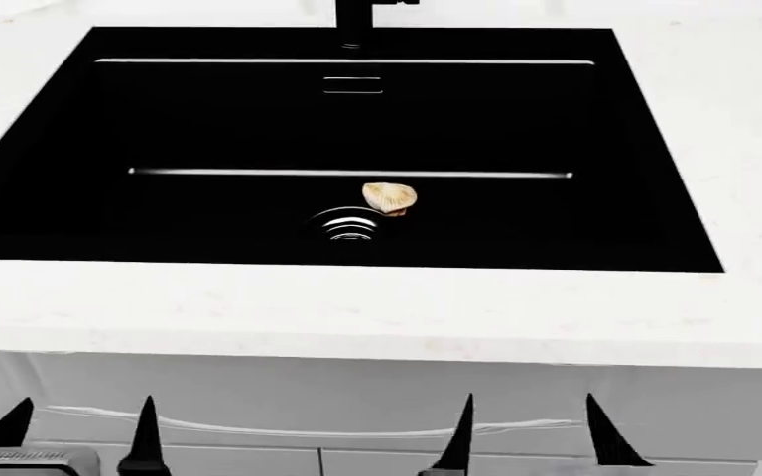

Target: Turn on the sink faucet.

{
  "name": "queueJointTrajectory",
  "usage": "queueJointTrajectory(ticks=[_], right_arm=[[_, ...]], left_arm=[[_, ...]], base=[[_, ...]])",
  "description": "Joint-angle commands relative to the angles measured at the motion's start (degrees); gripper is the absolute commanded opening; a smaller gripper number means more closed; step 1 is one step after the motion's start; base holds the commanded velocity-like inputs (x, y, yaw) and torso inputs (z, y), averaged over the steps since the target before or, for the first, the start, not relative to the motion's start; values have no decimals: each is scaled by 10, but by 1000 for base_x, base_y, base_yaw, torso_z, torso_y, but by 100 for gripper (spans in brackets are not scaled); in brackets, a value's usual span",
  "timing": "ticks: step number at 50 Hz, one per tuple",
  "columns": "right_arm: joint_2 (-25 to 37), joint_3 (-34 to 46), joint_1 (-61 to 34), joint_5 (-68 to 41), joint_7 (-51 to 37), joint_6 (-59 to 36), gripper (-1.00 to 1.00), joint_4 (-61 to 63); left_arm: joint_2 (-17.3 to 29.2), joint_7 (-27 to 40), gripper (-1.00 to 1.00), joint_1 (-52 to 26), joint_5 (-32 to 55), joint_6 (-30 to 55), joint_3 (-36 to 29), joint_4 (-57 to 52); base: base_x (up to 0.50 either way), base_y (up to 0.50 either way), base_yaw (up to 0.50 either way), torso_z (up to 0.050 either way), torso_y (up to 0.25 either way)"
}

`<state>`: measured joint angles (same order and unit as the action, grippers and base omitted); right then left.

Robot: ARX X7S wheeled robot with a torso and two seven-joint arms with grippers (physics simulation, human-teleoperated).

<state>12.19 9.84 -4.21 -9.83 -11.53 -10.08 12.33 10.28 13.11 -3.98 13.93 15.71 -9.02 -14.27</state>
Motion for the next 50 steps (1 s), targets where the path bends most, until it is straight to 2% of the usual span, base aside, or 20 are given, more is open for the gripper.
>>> queueJointTrajectory(ticks=[1,4,5,8,9,10,11,12,13,14,17,18,19,20,25,28,30,34,43,50], right_arm=[[62,-28,-78,-26,-13,-196,100,205],[75,-53,-137,-66,-1,-267,100,231],[85,-47,-170,-75,15,-290,100,214],[86,-36,-275,-106,49,-348,100,147],[82,-38,-296,-114,55,-355,100,132],[88,-9,-335,-96,63,-359,100,102],[81,1,-369,-99,78,-365,100,64],[62,-18,-397,-121,90,-360,100,21],[64,3,-428,-103,99,-353,100,-24],[65,16,-444,-95,106,-347,100,-47],[52,47,-520,-72,138,-303,100,-161],[50,49,-533,-70,143,-297,100,-180],[46,52,-557,-66,149,-289,100,-214],[46,69,-577,-47,148,-281,100,-245],[17,87,-670,-29,199,-180,100,-459],[12,123,-711,6,217,-140,100,-524],[8,93,-725,-24,225,-153,100,-548],[22,121,-705,-2,227,-161,100,-514],[33,111,-673,-23,234,-181,100,-469],[24,110,-676,-23,233,-161,100,-498]], left_arm=[[41,38,100,-95,59,226,3,-205],[55,29,100,-148,99,300,20,-236],[96,27,100,-199,55,325,-29,-241],[74,-11,100,-319,93,357,-13,-156],[73,-17,100,-338,92,355,-14,-139],[35,-32,100,-369,167,387,56,-101],[14,-24,100,-400,187,400,88,-67],[36,-44,100,-416,141,361,29,-48],[19,-48,100,-429,147,356,38,-6],[23,-54,100,-436,135,344,24,11],[18,-81,100,-505,75,284,-40,138],[15,-85,100,-521,67,274,-47,162],[0,-87,100,-549,81,272,-26,209],[-1,-103,100,-570,71,256,-40,249],[-38,-138,100,-713,3,110,-83,560],[-56,-157,100,-783,-18,37,-97,723],[-55,-161,100,-802,-18,14,-93,767],[-62,-166,100,-830,-27,-50,-96,886],[-63,-166,100,-812,-43,-64,-92,891],[-61,-175,100,-812,-54,-69,-96,890]], base=[[0,0,0,0,0],[0,0,0,0,0],[0,0,0,0,0],[0,0,0,0,0],[0,0,0,0,0],[0,0,0,0,0],[0,0,0,0,0],[0,0,0,0,0],[0,0,0,0,0],[0,0,0,0,0],[0,0,0,0,0],[0,0,0,0,0],[0,0,0,0,0],[0,0,0,0,0],[0,0,0,0,0],[0,0,0,0,0],[0,0,0,0,0],[0,0,0,0,0],[66,0,0,0,0],[221,0,0,0,0]])
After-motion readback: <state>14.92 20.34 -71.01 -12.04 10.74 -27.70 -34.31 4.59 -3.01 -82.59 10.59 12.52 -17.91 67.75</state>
